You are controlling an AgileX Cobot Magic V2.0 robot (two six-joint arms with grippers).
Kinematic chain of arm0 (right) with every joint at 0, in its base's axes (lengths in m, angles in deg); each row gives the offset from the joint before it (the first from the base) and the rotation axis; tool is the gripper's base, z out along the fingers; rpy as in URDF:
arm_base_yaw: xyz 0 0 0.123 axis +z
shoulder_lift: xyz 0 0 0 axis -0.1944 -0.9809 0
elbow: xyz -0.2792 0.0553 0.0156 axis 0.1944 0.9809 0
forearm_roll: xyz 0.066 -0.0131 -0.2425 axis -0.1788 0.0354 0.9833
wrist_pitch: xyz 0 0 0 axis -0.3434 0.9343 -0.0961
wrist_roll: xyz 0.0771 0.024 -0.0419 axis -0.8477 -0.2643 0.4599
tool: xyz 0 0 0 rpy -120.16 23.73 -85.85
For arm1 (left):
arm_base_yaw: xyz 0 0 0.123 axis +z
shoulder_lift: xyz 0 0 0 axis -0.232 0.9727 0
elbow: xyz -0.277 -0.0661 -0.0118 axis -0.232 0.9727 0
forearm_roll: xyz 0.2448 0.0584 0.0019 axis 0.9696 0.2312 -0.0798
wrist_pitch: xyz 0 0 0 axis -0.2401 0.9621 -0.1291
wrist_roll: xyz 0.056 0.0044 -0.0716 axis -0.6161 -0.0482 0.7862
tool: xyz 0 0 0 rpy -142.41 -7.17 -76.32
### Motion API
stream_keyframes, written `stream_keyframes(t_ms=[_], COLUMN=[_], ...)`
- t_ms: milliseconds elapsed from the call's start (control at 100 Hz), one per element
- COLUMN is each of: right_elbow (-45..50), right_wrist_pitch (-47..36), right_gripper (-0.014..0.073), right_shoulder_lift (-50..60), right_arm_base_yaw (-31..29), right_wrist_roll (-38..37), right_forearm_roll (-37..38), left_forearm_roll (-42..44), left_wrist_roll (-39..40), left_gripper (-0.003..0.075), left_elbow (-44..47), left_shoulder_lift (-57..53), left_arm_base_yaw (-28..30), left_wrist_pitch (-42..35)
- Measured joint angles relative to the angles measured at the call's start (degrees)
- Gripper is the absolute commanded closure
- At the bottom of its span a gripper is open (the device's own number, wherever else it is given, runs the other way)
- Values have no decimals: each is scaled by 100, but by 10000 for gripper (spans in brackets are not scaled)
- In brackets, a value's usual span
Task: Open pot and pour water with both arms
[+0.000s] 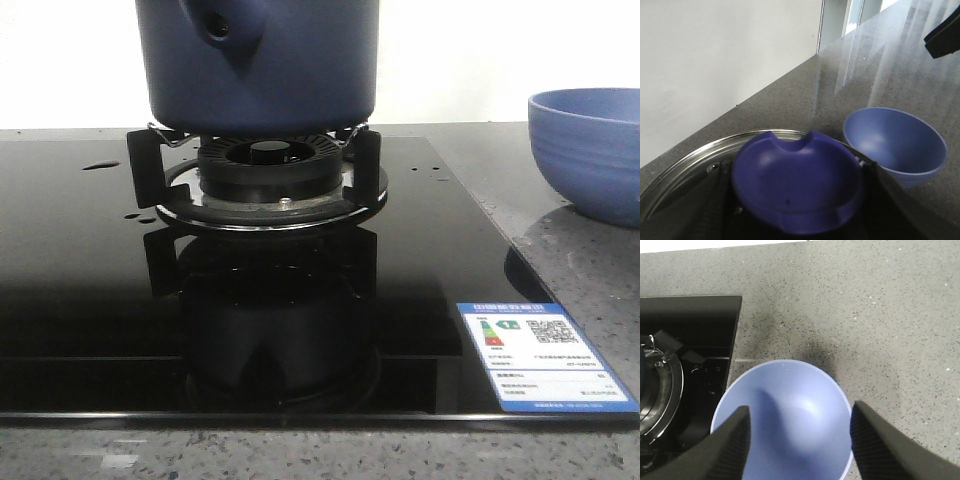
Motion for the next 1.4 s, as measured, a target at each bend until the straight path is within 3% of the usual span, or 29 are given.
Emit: stream_keyframes(t_ms=[1190, 1290, 1400], right_elbow=[0, 0, 0], right_wrist_pitch=[0, 0, -10], right_gripper=[199, 199, 199], right_shoulder_lift=[0, 0, 0], right_arm_base_yaw=[0, 0, 0], right_wrist_roll=[43, 43, 43], right_forearm_roll=[-9, -9, -9], left_forearm_roll=[-84, -84, -84], left_wrist_roll=[1, 1, 1], left_gripper=[369, 304, 158], left_elbow=[-22, -22, -22], left_shoulder_lift=[311, 311, 311], left_arm_base_yaw=[242, 242, 242], left_wrist_pitch=[281, 293, 293])
